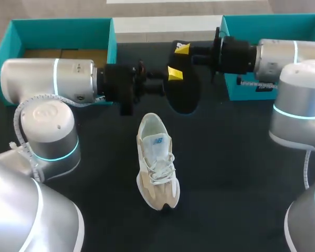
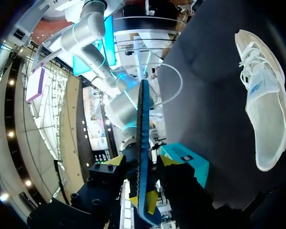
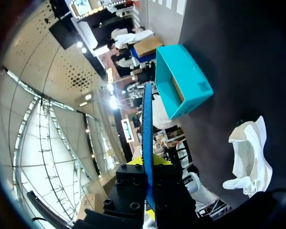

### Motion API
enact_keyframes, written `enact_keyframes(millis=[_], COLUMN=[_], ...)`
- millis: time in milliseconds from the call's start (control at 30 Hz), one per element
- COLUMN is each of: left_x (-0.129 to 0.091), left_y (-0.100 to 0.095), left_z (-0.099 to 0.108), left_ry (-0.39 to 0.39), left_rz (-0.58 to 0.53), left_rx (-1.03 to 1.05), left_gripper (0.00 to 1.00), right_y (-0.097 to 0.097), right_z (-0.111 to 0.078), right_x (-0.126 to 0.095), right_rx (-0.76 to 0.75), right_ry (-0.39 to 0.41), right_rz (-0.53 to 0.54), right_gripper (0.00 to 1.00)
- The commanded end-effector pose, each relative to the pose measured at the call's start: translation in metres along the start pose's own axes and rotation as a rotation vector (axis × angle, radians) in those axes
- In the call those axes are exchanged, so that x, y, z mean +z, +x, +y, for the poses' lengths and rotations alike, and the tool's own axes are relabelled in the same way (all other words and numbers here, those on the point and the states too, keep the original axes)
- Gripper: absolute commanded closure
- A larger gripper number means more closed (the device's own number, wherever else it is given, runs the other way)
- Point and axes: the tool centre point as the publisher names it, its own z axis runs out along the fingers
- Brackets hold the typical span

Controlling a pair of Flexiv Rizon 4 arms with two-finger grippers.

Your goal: Take the shoe out of the shoebox, open the shoe tongue, remove and reinsert the insole, then place the shoe into the shoebox

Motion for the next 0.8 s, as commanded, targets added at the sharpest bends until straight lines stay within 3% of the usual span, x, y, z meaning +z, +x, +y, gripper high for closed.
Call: enact_keyframes(millis=[33, 67, 200, 233, 267, 300, 600, 733, 800], left_x=[0.008, 0.008, 0.003, 0.001, -0.001, -0.004, -0.032, -0.043, -0.048], left_y=[0.004, 0.005, 0.005, 0.005, 0.004, 0.003, -0.002, -0.004, -0.005], left_z=[0.001, 0.001, 0.001, 0.001, 0.0, 0.0, -0.01, -0.009, -0.009], left_ry=[-0.007, -0.008, -0.014, -0.014, -0.01, -0.005, 0.055, 0.044, 0.038], left_rz=[0.002, 0.002, -0.008, -0.012, -0.018, -0.023, -0.029, -0.051, -0.056], left_rx=[0.002, 0.001, -0.009, -0.013, -0.022, -0.031, -0.074, -0.105, -0.114], left_gripper=[0.82, 1.0, 1.0, 1.0, 1.0, 1.0, 1.0, 1.0, 1.0], right_y=[-0.001, -0.001, -0.002, -0.002, -0.002, -0.001, -0.007, -0.006, -0.006], right_z=[-0.002, -0.002, -0.003, -0.003, -0.003, -0.003, -0.016, -0.026, -0.026], right_x=[0.005, 0.006, 0.007, 0.006, 0.004, 0.001, -0.031, -0.045, -0.045], right_rx=[0.001, 0.0, -0.016, -0.024, -0.042, -0.056, -0.248, -0.291, -0.291], right_ry=[-0.005, -0.004, -0.002, -0.004, -0.005, -0.007, 0.107, 0.204, 0.204], right_rz=[0.0, 0.002, 0.008, 0.015, 0.011, 0.014, -0.032, -0.014, -0.014], right_gripper=[1.0, 1.0, 1.0, 0.82, 0.15, 0.0, 0.0, 0.0, 0.0])
